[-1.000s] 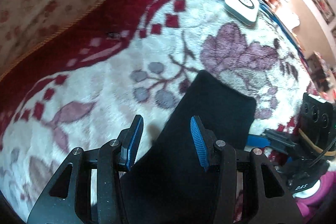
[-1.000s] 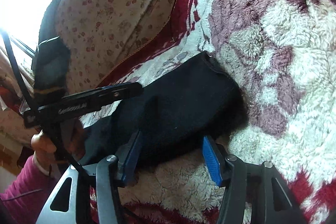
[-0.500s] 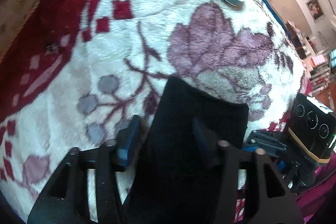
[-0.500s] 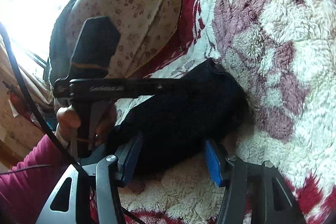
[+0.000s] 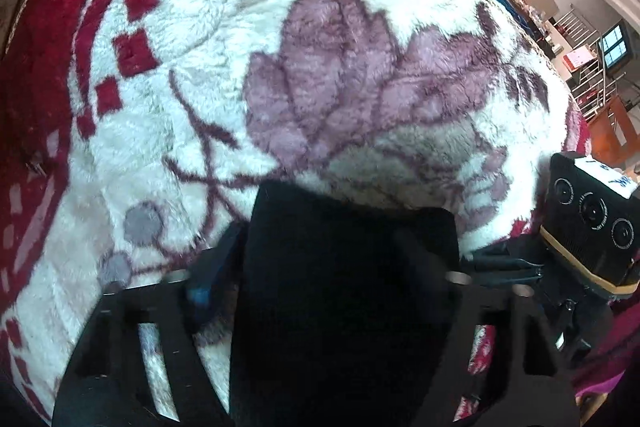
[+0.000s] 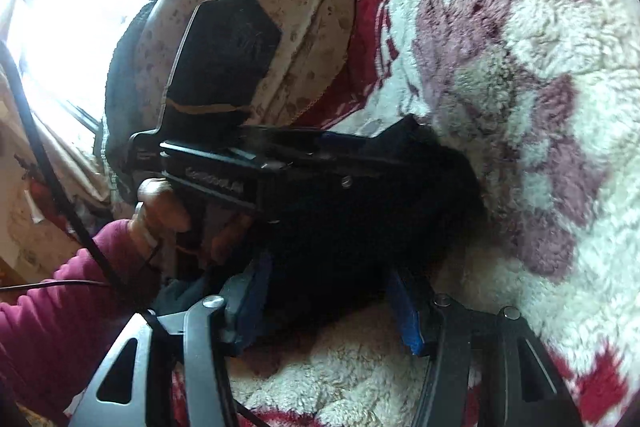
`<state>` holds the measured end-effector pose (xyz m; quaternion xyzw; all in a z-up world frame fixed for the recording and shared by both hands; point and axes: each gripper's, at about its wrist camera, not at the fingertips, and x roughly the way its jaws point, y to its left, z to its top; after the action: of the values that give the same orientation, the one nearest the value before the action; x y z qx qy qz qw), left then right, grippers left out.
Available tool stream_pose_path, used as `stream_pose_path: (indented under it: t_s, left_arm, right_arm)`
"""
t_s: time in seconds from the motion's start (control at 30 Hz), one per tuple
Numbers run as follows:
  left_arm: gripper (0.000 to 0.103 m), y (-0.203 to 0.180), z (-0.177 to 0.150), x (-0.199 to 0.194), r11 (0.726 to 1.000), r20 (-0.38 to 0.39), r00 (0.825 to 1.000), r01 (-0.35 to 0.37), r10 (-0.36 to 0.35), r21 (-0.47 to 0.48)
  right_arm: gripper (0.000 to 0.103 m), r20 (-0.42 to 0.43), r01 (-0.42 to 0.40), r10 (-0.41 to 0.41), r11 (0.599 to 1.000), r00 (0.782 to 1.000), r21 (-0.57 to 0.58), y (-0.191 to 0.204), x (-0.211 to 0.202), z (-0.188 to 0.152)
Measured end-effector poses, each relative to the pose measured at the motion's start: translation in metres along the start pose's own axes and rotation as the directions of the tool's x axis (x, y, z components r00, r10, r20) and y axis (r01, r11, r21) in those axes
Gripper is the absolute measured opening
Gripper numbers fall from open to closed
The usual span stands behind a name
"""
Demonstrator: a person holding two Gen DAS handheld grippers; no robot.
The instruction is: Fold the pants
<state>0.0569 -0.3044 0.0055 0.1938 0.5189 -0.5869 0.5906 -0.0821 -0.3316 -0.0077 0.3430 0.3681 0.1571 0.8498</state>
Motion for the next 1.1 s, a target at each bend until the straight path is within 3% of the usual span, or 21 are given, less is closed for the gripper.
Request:
stream_pose_path:
  t_s: [0.03,0.1,0.13,0.47,0.7,0.83,0.9,0.93,1.0,1.07,1.1]
  left_arm:
    - [0.048,0.005,0.001,-0.001,1.000,0.007,1.000,0.012,-0.011,-0.013]
    - [0.036,0.018,0.001,-0.006,0.998,0.026,0.999,0.038,-0.037,-0.045]
    - [0.024,0.020,0.001,-0.007,0.997,0.034,0.998,0.055,-0.053,-0.050]
    - [0.017,0.017,0.004,-0.009,0.998,0.073,0.997,0.039,-0.035,-0.049]
    - [0.015,0.008,-0.002,-0.025,0.997,0.092,0.995,0.034,-0.028,-0.065]
    - [0.015,0.020,-0.005,-0.025,0.994,0.064,0.998,0.019,-0.012,-0.104]
    - [0.016,0.022,-0.005,-0.023,0.991,0.056,0.998,0.022,-0.015,-0.134]
    - [0.016,0.024,-0.004,-0.022,0.988,0.046,0.999,0.034,-0.027,-0.153]
    - [0.025,0.028,-0.007,-0.024,0.987,0.034,0.999,0.033,-0.028,-0.159]
    - [0.047,0.030,-0.007,-0.019,0.985,0.020,1.000,0.014,-0.011,-0.170]
    - [0.047,0.033,-0.009,-0.019,0.983,0.023,0.999,0.029,-0.025,-0.181]
  right_arm:
    - [0.034,-0.005,-0.004,0.004,1.000,1.000,0.010,-0.003,0.001,0.001]
    - [0.022,-0.012,-0.028,0.028,0.999,1.000,0.025,-0.006,0.003,0.002]
    - [0.015,-0.023,-0.038,0.038,0.999,0.999,0.021,-0.005,0.005,0.002]
    - [0.007,-0.028,-0.078,0.078,0.997,0.997,0.021,-0.006,0.004,0.004]
    - [0.005,0.003,-0.107,0.107,0.994,0.994,-0.033,0.000,-0.006,0.013]
    - [0.007,-0.043,-0.118,0.124,0.986,0.991,0.120,-0.025,0.004,0.010]
    - [0.017,-0.045,-0.084,0.091,0.986,0.995,0.143,-0.025,0.000,0.007]
    - [0.030,-0.040,-0.064,0.070,0.988,0.997,0.139,-0.022,-0.004,0.005]
    - [0.039,-0.031,-0.017,0.021,0.992,0.999,0.129,-0.017,-0.014,0.003]
    - [0.039,-0.039,0.027,-0.022,0.993,0.999,0.113,-0.015,-0.017,0.002]
    - [0.039,-0.044,0.030,-0.025,0.993,0.999,0.110,-0.015,-0.015,0.002]
